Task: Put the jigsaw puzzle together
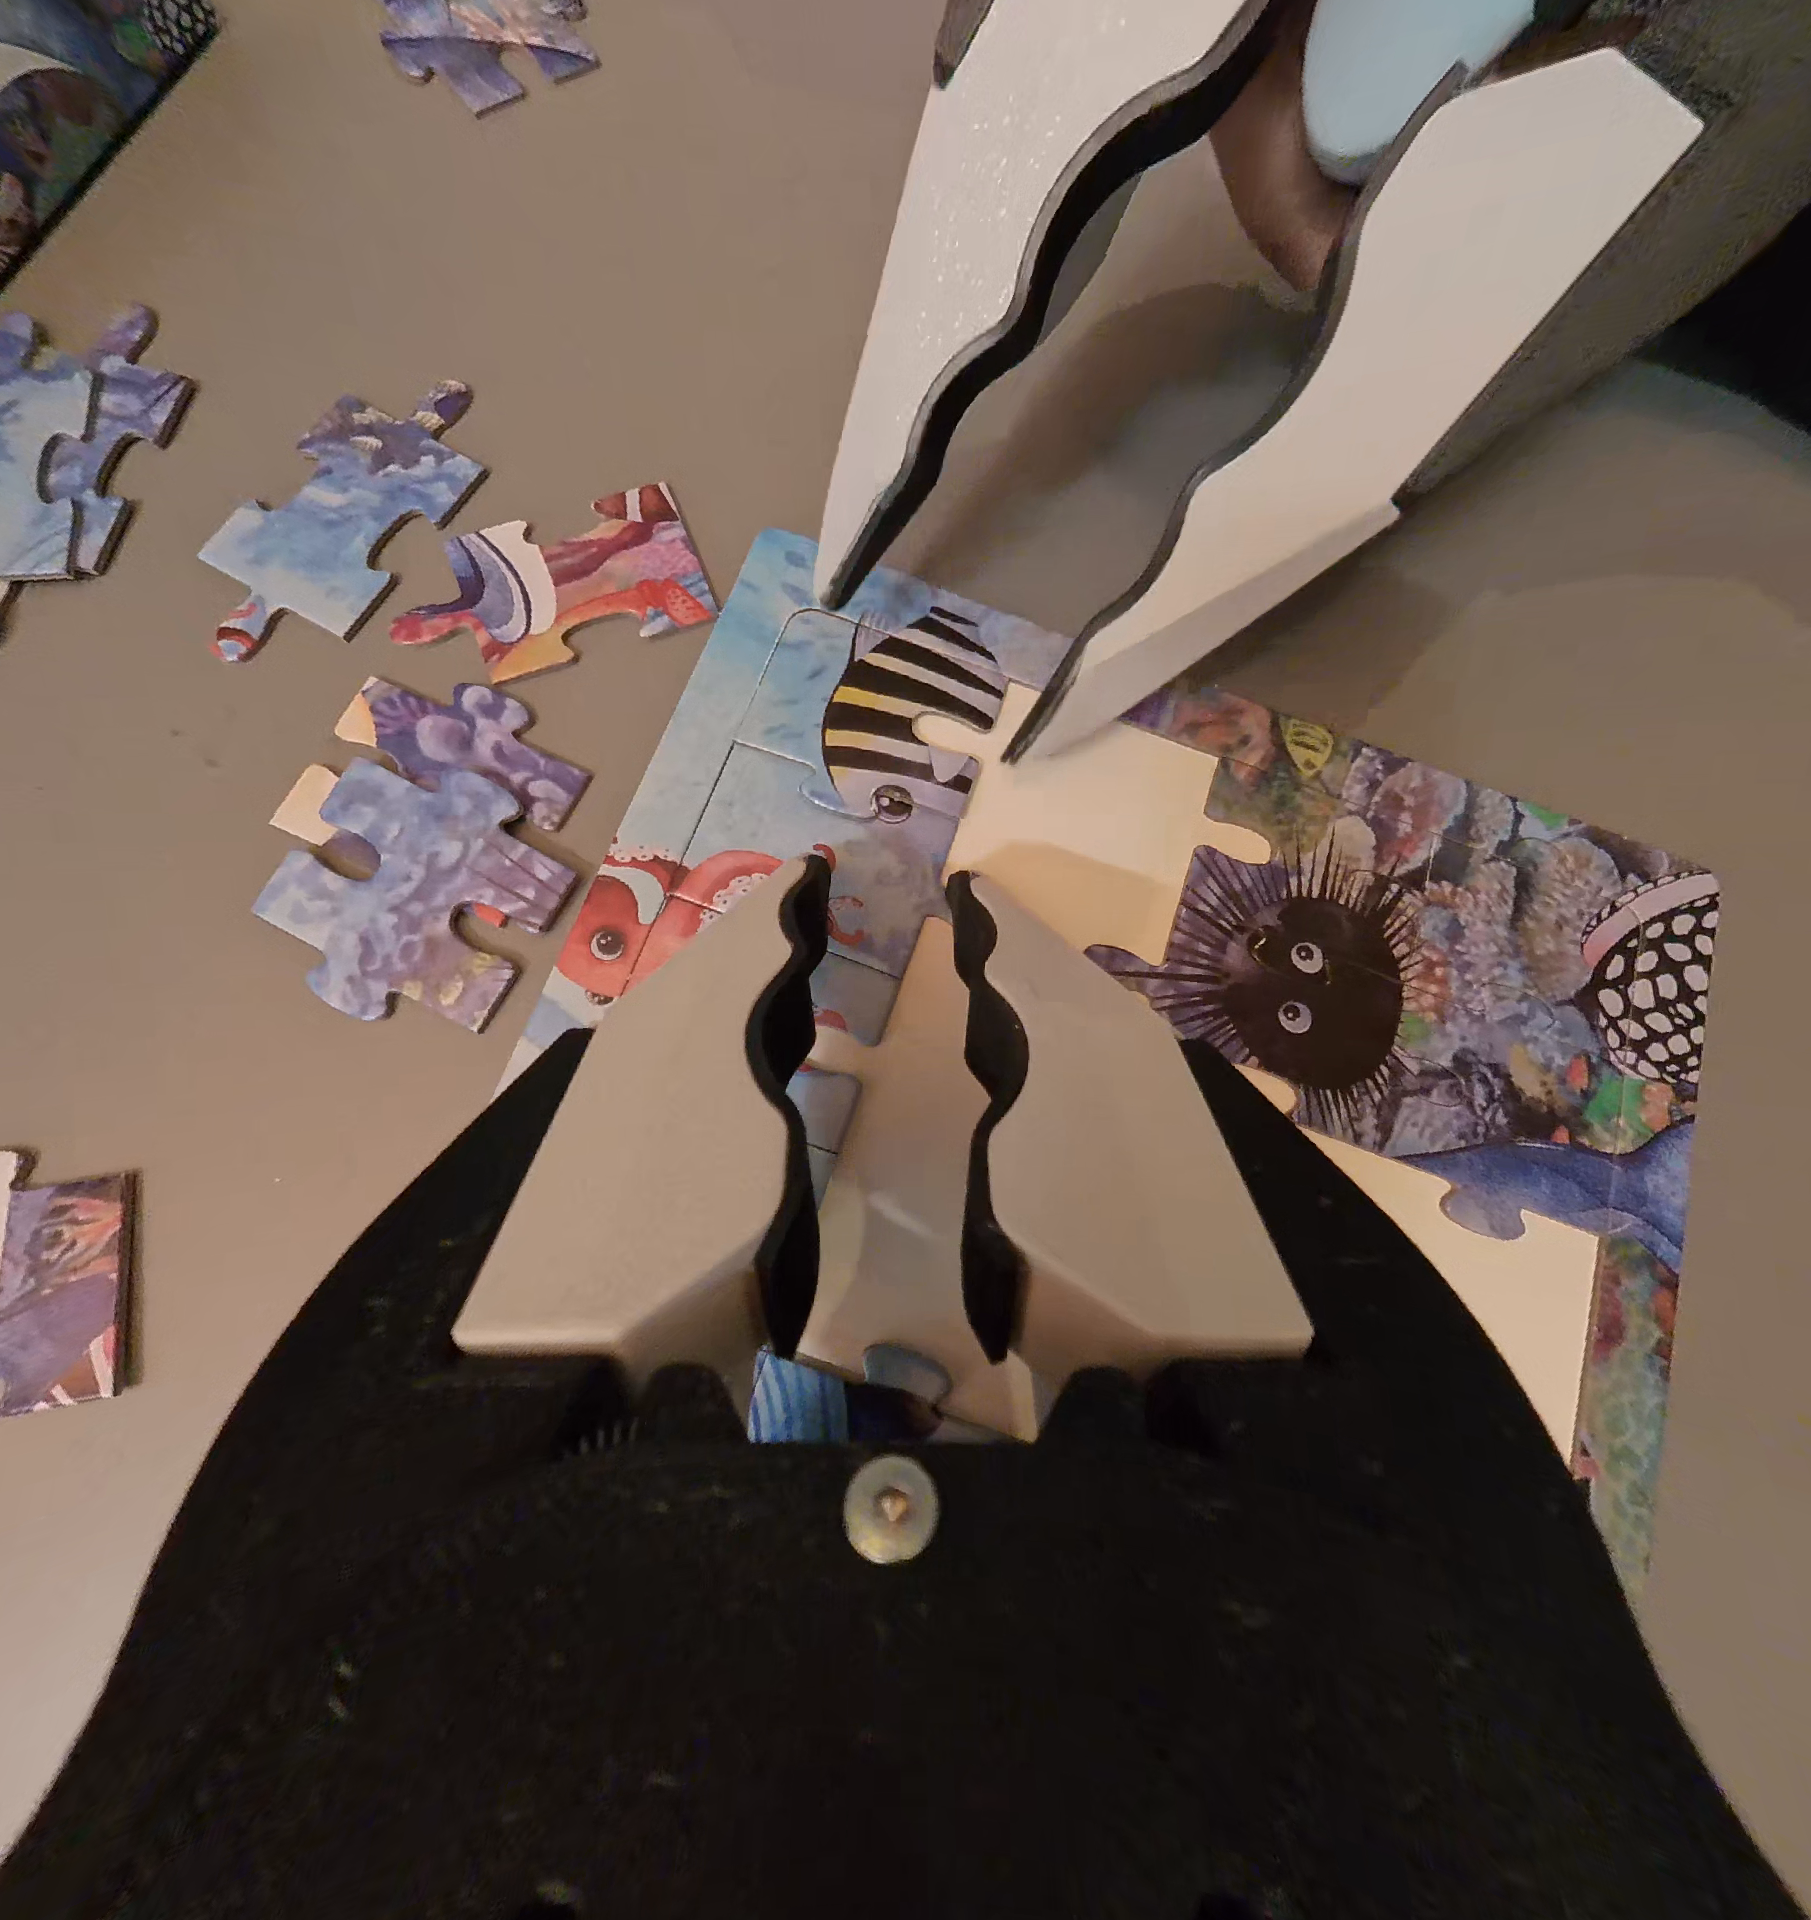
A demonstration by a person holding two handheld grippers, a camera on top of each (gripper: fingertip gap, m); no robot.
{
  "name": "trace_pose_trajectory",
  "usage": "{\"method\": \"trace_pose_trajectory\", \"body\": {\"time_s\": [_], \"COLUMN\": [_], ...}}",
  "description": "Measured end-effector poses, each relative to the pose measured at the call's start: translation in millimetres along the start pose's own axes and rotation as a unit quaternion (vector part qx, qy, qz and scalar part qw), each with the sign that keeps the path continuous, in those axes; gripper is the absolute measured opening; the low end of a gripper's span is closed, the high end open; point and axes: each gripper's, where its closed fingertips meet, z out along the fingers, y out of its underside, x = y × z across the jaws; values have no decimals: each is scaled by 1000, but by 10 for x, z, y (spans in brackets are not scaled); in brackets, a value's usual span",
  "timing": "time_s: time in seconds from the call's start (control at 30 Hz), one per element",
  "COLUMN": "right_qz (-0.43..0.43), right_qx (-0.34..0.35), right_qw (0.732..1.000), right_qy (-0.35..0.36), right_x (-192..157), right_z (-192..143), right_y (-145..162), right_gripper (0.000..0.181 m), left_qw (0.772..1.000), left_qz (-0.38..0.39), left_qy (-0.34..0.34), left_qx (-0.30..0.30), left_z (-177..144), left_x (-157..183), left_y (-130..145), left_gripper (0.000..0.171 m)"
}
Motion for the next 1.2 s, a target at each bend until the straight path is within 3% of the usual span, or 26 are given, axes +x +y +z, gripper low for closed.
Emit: {"method": "trace_pose_trajectory", "body": {"time_s": [0.13, 0.3, 0.67, 0.87, 1.0, 1.13, 1.2], "right_qz": [3, 10, 19, 127, 94, 114, 116], "right_qx": [25, -14, -18, 3, -5, 44, -13], "right_qw": [999, 1000, 999, 992, 996, 992, 993], "right_qy": [22, 10, 20, -8, 13, 2, 2], "right_x": [32, -5, -7, -8, 19, 56, 48], "right_z": [109, 198, 222, 300, 290, 157, 216], "right_y": [-123, 15, -27, -56, -62, -222, -13], "right_gripper": [8, 0, 0, 0, 0, 0, 1], "left_qw": [1000, 1000, 1000, 1000, 1000, 1000, 1000], "left_qz": [-1, 0, 0, 0, 3, 7, 7], "left_qy": [1, 0, 0, 1, -2, -6, -6], "left_qx": [0, 0, 0, -1, -1, -2, -2], "left_z": [0, 1, 1, 3, 2, 3, 3], "left_x": [0, 0, 2, 3, 3, 3, 2], "left_y": [0, 1, 1, 1, 2, 3, 2], "left_gripper": [21, 21, 21, 21, 22, 22, 22]}}
